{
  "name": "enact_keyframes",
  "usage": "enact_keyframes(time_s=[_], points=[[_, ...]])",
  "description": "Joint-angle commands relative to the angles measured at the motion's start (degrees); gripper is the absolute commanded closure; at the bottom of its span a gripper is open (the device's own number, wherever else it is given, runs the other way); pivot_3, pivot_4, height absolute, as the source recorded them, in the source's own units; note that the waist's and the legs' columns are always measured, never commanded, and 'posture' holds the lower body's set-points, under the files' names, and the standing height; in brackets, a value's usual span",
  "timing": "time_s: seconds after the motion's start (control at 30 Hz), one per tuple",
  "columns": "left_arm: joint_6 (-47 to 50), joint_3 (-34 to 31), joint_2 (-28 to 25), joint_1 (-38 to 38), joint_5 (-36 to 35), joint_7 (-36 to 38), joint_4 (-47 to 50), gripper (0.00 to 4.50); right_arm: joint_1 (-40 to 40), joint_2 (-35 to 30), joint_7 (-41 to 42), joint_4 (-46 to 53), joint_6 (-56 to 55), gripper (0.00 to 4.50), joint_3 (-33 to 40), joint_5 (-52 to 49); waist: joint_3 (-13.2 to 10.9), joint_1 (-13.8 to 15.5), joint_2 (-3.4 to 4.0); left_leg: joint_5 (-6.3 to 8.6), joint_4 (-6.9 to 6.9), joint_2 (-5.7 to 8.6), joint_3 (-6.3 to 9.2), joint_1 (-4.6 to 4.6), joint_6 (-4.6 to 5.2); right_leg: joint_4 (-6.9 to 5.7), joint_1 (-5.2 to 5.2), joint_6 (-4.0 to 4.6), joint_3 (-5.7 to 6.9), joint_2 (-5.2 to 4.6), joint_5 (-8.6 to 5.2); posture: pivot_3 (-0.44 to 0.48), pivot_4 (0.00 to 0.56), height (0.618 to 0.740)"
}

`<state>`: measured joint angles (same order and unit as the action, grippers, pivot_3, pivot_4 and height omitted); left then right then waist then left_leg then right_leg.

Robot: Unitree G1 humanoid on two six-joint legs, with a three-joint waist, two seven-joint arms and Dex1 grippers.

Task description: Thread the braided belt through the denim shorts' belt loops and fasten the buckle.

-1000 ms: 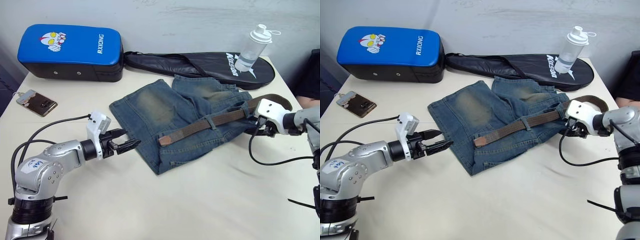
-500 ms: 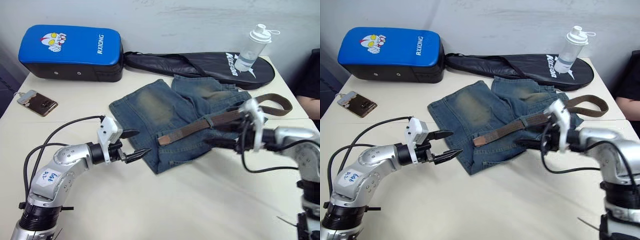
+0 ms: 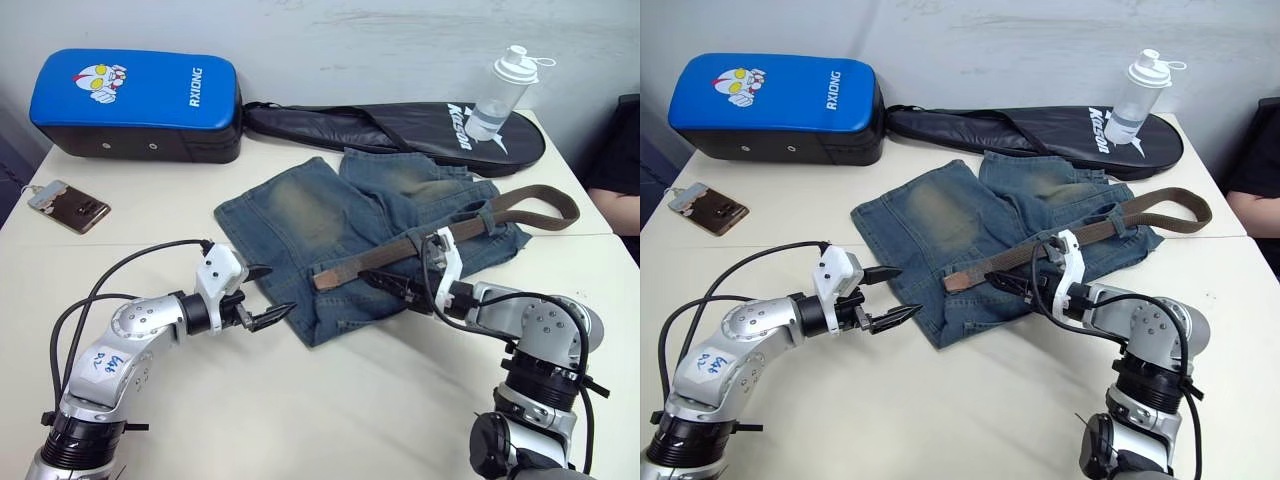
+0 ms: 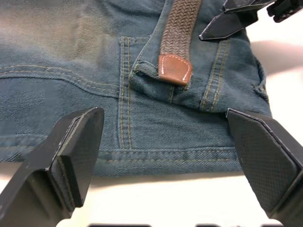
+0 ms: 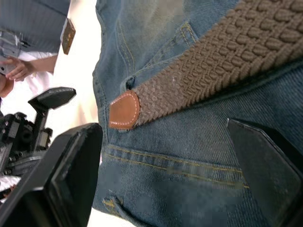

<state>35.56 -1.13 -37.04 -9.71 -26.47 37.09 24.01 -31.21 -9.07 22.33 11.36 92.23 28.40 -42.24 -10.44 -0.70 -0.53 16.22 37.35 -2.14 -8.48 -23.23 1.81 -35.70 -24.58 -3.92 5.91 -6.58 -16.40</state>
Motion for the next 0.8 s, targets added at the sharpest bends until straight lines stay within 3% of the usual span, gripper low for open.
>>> enact_keyframes(time_s=[0.03,0.23,0.43,0.53,0.77,0.8], points=[[-0.8,-1.1,-0.1,0.9,0.5,-0.4,2.4,0.0,-1.7,2.5,-3.0,-1.6,0.3,0.05,2.2,-0.3,0.0,-0.2,0.0,-0.01,-0.01,-0.01,0.0,0.0,-0.01,0.0,0.0,0.0,0.01,0.01,0.0,0.0,0.15,0.74],[-0.6,-2.1,-0.3,1.7,0.5,-1.2,3.1,0.0,-5.6,7.6,-4.9,-4.6,0.3,0.05,5.8,-1.3,0.0,-1.0,0.0,-0.02,-0.04,-0.02,0.0,-0.01,-0.01,-0.05,-0.01,0.0,0.0,0.04,0.0,0.0,0.15,0.74],[0.5,-2.5,-0.7,2.1,0.2,-1.6,3.5,0.0,-5.1,10.1,-5.4,-7.2,-2.1,0.05,2.8,-0.3,0.0,-1.2,0.0,-0.03,-0.06,-0.04,-0.01,-0.01,-0.03,-0.04,-0.02,0.0,-0.01,0.08,0.0,0.0,0.15,0.74],[1.3,-2.2,-1.2,2.1,1.0,-1.9,2.8,0.0,-6.1,11.6,-5.7,-8.5,-3.8,0.84,2.8,-0.9,0.0,-1.2,-0.01,-0.03,-0.07,-0.06,0.0,0.01,-0.04,-0.04,-0.01,0.01,-0.01,0.1,-0.01,0.0,0.15,0.74],[2.0,-2.4,-1.7,2.4,1.4,-1.8,2.7,0.0,-6.1,12.4,-6.6,-9.1,-5.7,4.15,3.0,-1.7,0.0,-1.1,-0.01,-0.05,-0.1,-0.05,-0.01,-0.01,-0.07,-0.03,-0.04,0.01,-0.01,0.09,-0.01,0.0,0.15,0.74],[2.1,-2.5,-1.8,2.5,1.4,-1.7,2.7,0.0,-6.5,12.4,-7.0,-9.0,-6.1,4.42,3.8,-2.1,0.0,-1.1,-0.01,-0.05,-0.1,-0.05,-0.01,-0.01,-0.07,-0.03,-0.04,0.01,-0.02,0.08,-0.01,0.0,0.15,0.74]])
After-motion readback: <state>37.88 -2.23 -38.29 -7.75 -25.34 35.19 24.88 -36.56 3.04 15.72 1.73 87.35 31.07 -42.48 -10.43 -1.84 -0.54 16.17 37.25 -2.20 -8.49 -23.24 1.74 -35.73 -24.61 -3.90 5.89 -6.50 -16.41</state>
